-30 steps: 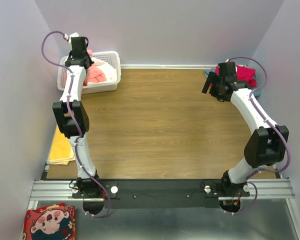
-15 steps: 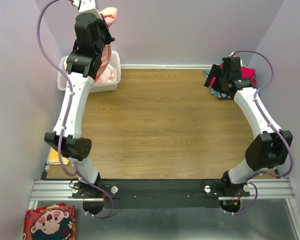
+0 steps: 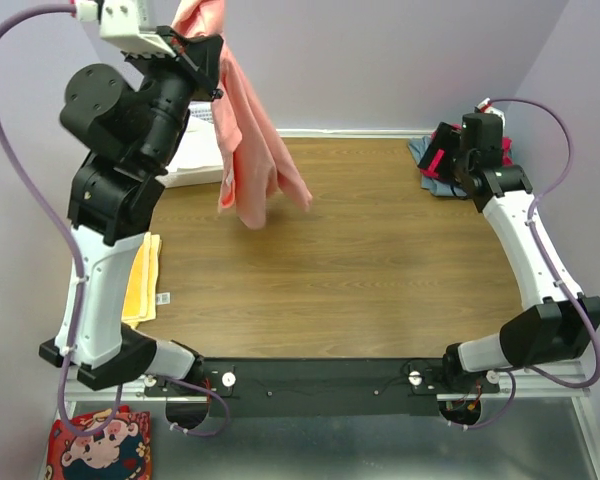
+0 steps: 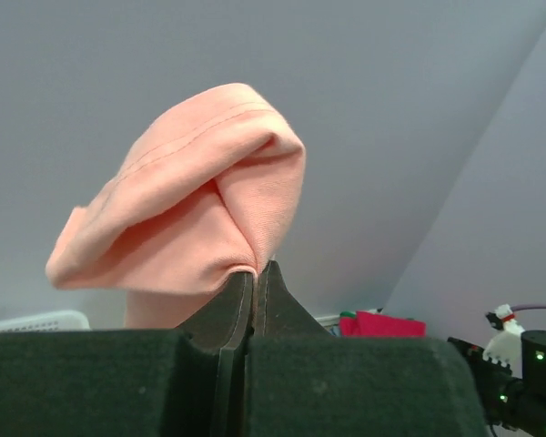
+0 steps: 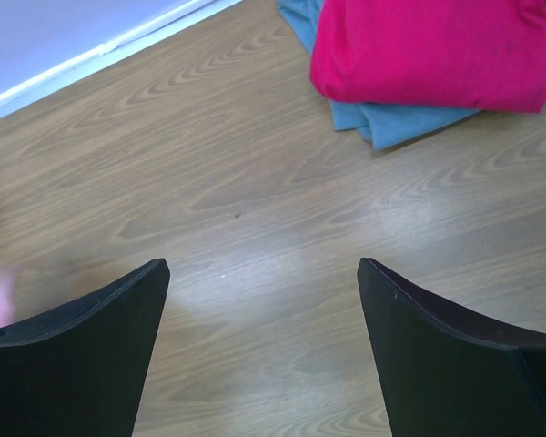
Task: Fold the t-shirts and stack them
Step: Move the tshirt to the center of the board
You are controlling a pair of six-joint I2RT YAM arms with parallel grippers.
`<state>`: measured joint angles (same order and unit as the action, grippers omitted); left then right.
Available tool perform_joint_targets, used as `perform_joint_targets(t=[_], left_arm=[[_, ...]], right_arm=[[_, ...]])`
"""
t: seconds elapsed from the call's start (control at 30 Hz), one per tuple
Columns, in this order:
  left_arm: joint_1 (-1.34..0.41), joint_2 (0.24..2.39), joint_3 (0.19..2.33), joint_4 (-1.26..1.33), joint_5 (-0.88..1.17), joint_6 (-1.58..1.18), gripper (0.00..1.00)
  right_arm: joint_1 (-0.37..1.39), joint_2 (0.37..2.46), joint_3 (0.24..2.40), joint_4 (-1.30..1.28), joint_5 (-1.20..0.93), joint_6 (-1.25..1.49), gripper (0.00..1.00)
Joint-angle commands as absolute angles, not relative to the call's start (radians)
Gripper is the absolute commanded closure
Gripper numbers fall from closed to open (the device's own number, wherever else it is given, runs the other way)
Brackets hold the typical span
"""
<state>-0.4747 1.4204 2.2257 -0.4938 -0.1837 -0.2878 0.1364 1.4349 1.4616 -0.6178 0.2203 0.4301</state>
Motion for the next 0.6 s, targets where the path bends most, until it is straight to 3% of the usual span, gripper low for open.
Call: perform_joint_targets(t=[0.0, 0.17, 0.27, 0.57], left_arm=[[-0.502, 1.353, 2.218, -0.402, -0.059, -0.291, 1.00], [-0.502, 1.333, 2.133, -0.377, 0.115, -0.359, 1.00], [-0.502, 1.286, 1.946, -0.347, 0.126, -0.411, 1.00], [-0.502, 1.134, 1.294, -0.307, -0.190, -0.524, 1.00]], right_arm=[[0.141, 1.387, 1.411, -0.609, 0.118, 0.430, 0.07], [0.141, 1.321, 1.318, -0.601, -0.027, 0.417, 0.06], [0.143, 1.283, 1.244, -0.597, -0.051, 0.426, 0.07], [0.153, 1.184, 1.037, -0.584, -0.184, 0.449, 0.09]])
